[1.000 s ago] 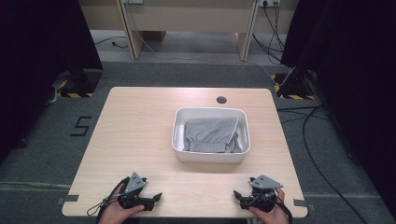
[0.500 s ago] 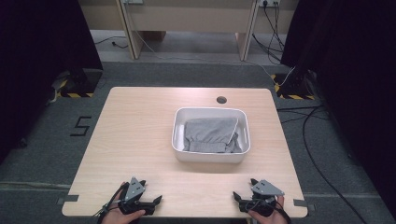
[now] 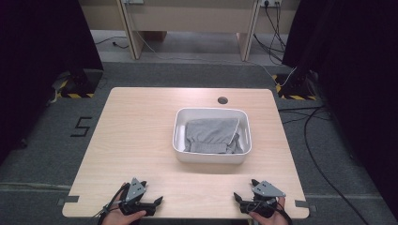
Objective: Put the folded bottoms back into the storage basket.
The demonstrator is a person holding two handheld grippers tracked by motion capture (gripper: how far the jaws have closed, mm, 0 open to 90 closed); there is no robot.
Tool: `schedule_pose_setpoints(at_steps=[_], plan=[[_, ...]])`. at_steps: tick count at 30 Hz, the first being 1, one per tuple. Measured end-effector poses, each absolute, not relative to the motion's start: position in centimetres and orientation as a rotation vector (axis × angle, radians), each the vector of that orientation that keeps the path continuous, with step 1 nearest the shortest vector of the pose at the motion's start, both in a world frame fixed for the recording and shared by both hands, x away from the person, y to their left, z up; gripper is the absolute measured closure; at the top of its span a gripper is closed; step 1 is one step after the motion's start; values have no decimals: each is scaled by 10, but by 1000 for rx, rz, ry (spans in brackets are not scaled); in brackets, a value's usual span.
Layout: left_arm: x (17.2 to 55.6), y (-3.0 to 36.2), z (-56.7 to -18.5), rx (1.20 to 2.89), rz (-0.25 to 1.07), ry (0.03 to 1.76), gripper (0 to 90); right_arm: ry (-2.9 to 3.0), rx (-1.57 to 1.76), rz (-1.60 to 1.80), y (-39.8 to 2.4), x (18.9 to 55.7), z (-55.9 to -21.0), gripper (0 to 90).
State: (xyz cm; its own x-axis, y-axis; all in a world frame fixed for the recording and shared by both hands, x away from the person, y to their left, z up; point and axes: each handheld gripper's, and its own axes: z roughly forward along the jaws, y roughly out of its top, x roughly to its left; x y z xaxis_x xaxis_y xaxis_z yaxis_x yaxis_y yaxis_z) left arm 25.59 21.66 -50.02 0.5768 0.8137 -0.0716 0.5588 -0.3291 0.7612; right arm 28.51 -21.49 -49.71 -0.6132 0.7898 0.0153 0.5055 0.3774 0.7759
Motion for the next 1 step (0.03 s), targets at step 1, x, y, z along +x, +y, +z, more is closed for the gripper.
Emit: schedule_pose_setpoints(at_steps=[1], plan=[[256,217,-500,2031,418,1093,140,2285,1129,1097,-215,285,-497,146]])
